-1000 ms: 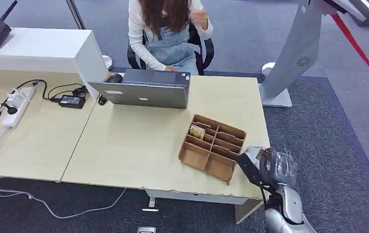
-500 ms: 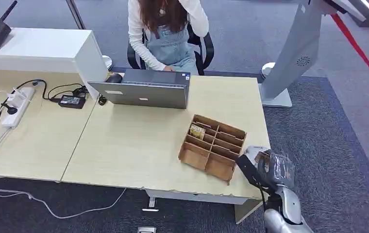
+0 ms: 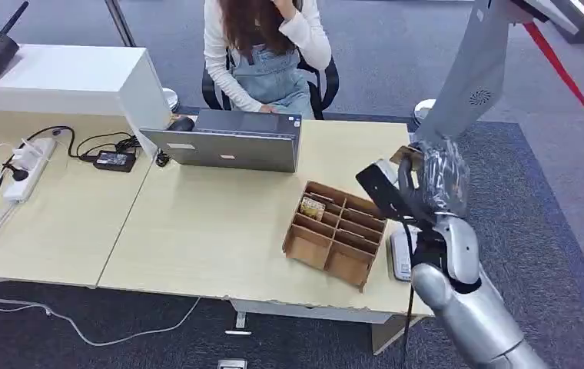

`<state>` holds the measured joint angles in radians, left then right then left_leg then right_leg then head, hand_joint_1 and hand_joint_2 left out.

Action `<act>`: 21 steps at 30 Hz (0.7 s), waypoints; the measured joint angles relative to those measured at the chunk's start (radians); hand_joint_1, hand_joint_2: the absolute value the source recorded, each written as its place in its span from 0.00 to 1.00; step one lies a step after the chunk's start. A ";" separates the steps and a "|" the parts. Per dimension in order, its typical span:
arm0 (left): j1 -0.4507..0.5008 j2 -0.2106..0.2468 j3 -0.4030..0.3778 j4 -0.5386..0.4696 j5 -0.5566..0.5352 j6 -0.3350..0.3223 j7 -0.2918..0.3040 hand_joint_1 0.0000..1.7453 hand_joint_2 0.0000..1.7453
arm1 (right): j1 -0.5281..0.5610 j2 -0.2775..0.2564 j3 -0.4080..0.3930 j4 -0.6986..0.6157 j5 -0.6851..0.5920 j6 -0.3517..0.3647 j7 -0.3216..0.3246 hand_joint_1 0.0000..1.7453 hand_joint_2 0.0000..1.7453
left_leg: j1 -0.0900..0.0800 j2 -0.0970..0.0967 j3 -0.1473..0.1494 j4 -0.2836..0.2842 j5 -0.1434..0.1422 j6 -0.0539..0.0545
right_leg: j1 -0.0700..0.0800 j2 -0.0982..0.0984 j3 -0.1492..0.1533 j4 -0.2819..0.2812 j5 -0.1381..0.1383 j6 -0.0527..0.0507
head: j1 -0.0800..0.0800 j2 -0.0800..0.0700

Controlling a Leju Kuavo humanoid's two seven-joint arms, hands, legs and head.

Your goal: Pass the card to the sensor for recognition and then transmit it.

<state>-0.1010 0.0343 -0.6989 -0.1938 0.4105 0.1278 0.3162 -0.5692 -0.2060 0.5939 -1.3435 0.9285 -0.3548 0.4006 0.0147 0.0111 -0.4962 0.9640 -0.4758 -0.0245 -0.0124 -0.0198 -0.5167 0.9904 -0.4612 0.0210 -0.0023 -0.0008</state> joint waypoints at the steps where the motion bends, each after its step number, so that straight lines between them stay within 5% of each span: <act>1: 0.000 0.000 -0.003 0.000 -0.002 -0.002 0.000 0.00 0.00 | -0.024 0.003 0.004 -0.012 0.000 0.013 -0.010 1.00 1.00 | 0.000 0.000 0.000 0.000 0.000 0.000 | 0.000 0.000 0.000 0.000 0.000 0.000 | 0.000 0.000; 8: -0.003 0.001 -0.020 0.000 -0.018 -0.022 0.003 0.00 0.00 | -0.175 0.057 0.059 -0.017 -0.011 0.073 -0.024 1.00 1.00 | 0.000 0.000 -0.001 0.000 0.000 0.000 | 0.000 0.000 0.000 0.000 0.001 0.000 | 0.000 0.000; 21: -0.009 0.006 -0.056 0.000 -0.032 -0.023 -0.008 0.00 0.00 | -0.348 0.250 0.162 0.226 -0.118 0.029 -0.113 1.00 1.00 | 0.000 0.000 -0.001 0.000 0.000 0.000 | 0.001 0.000 0.000 0.001 0.001 0.000 | 0.000 0.000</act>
<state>-0.1099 0.0404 -0.7550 -0.1938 0.3788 0.1049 0.3082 -0.9171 0.0443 0.7561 -1.1176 0.8102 -0.3258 0.2876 0.0151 0.0107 -0.4972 0.9638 -0.4753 -0.0244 -0.0112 -0.0199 -0.5172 0.9913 -0.4606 0.0212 -0.0023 -0.0008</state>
